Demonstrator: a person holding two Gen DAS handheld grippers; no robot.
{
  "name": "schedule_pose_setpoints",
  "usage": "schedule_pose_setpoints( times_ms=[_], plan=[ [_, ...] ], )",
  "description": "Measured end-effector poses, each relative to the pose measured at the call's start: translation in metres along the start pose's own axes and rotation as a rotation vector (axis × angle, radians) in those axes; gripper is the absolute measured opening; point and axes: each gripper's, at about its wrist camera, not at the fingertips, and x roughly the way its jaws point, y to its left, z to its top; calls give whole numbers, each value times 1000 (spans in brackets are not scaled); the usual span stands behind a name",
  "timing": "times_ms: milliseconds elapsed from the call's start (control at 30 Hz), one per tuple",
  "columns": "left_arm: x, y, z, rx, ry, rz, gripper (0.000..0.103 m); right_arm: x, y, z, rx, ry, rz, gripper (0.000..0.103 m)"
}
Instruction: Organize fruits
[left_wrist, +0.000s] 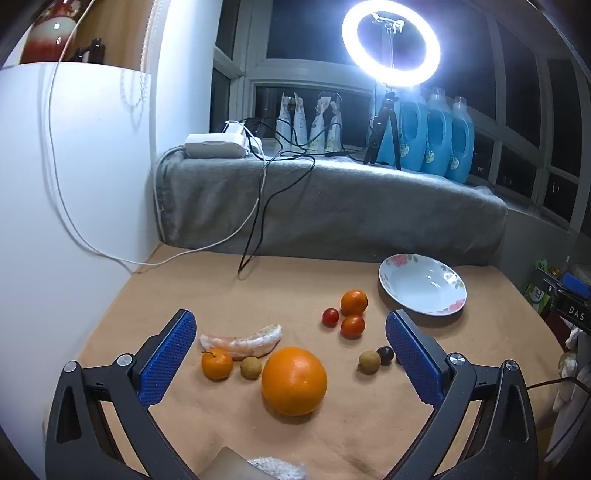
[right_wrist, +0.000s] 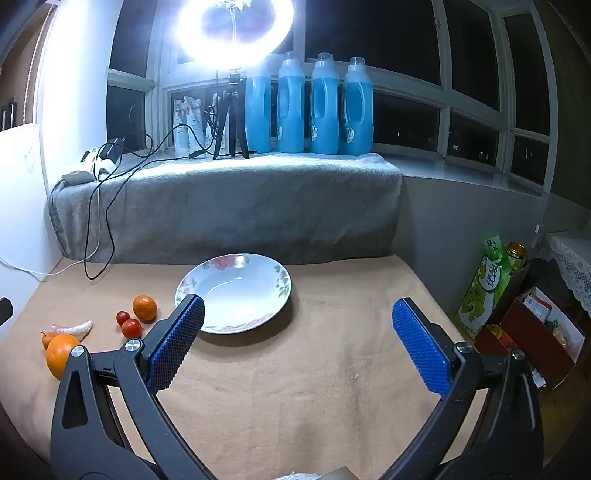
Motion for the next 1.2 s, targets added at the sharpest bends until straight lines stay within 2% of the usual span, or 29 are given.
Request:
schedule_pose_setpoints(
  times_ms=[100,133,300,1200],
  plan=[
    [-4,-5,-2,12,-6,0,102,1,0,0,-6,-1,-4,103],
    [2,0,-1,-24,22,-5,102,1,0,0,-5,1,-4,103],
    [3,4,0,-35,26,-12,102,0,1,0,2,1,-5,103],
    [4,2,-3,-42,32,-23,102,-3,0,4,-3,-2,-12,103]
  ],
)
